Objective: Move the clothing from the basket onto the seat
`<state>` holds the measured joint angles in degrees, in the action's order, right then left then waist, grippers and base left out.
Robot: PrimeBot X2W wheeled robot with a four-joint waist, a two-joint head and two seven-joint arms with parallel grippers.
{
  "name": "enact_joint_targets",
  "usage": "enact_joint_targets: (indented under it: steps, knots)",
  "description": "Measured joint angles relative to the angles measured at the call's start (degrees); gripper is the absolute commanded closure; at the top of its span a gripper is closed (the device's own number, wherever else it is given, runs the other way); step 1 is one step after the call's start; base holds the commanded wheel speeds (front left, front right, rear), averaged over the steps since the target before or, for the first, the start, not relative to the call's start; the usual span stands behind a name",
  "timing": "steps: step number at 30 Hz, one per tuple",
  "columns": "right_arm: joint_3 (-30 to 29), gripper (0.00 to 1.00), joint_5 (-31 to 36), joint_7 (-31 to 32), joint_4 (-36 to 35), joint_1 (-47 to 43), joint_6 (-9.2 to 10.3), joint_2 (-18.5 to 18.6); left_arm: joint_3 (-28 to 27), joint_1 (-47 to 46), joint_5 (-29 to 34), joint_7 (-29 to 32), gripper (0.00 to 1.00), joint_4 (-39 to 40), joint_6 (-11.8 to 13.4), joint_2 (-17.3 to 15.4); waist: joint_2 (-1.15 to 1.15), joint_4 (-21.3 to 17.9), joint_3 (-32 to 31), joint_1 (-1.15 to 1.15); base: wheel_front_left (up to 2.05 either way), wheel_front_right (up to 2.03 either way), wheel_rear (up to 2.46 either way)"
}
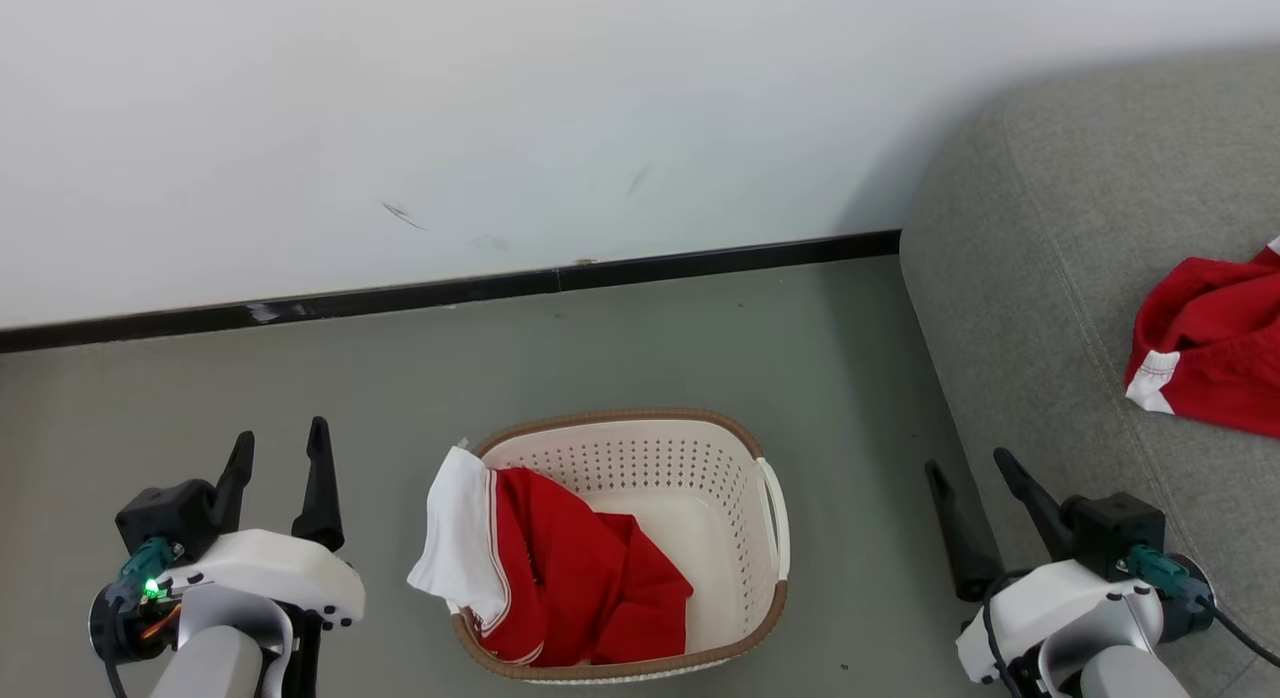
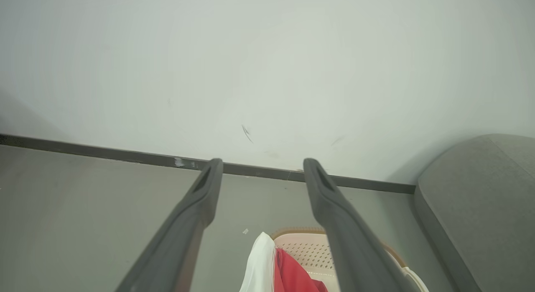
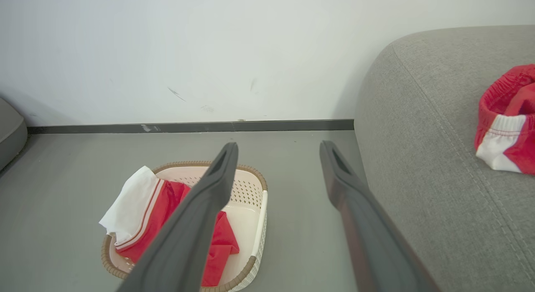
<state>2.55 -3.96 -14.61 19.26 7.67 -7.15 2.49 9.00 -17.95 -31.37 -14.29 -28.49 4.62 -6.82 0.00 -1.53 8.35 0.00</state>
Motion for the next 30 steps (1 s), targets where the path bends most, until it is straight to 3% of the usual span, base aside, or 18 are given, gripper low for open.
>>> enact_joint_targets:
  steps: [30]
  knots:
    - [-0.46,0.00,0.02,0.00,-0.34,-7.33,0.00,-0.10,-1.09,8.78,1.25,0.00,0.00,3.14,-0.30,1.25,0.00,2.82,-9.40,0.00,0.00,0.00,0.00]
